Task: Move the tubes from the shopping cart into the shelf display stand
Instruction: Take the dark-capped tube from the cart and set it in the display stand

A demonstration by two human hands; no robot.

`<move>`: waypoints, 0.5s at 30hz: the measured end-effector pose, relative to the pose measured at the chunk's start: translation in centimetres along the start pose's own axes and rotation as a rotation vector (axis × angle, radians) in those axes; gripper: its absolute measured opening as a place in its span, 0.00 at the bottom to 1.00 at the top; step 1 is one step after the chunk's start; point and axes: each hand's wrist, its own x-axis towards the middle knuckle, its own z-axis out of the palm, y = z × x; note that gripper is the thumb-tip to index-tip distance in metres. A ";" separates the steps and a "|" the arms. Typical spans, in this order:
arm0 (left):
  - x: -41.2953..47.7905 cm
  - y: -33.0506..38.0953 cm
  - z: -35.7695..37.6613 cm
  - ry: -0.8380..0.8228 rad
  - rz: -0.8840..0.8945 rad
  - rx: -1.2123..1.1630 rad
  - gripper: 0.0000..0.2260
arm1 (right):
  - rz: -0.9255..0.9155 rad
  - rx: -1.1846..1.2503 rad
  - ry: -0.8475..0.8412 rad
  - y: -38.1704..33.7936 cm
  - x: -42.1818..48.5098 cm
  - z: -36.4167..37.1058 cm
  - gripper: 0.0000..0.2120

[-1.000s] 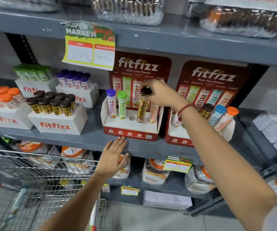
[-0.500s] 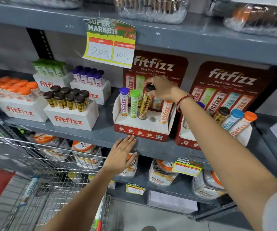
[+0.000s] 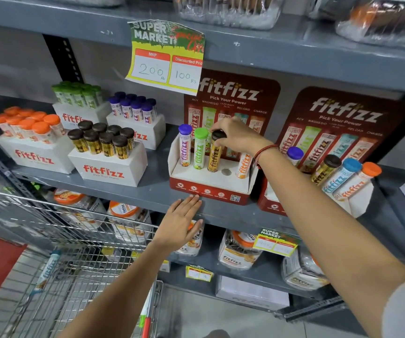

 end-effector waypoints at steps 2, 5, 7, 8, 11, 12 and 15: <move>0.0 0.0 0.0 -0.012 0.000 -0.002 0.26 | 0.006 -0.011 0.003 0.0 0.0 0.1 0.23; 0.0 0.0 -0.2 0.002 -0.008 -0.036 0.27 | -0.002 -0.015 0.031 -0.1 -0.4 0.2 0.26; -0.1 -0.1 -0.8 0.042 -0.040 -0.069 0.25 | 0.000 -0.005 0.115 -0.3 -1.0 0.5 0.26; -0.3 -0.1 -1.2 0.066 -0.065 -0.082 0.24 | -0.011 -0.001 0.192 -0.6 -1.3 0.9 0.24; -1.7 -1.0 -2.5 0.145 -0.151 -0.104 0.22 | -0.105 0.009 0.442 -2.2 -2.4 2.7 0.18; -2.5 -1.6 -2.8 0.159 -0.189 -0.114 0.21 | -0.146 0.030 0.475 -3.0 -2.7 3.5 0.16; -5.9 -3.7 -3.3 0.169 -0.318 -0.127 0.20 | -0.259 0.145 0.440 -5.7 -3.1 7.2 0.11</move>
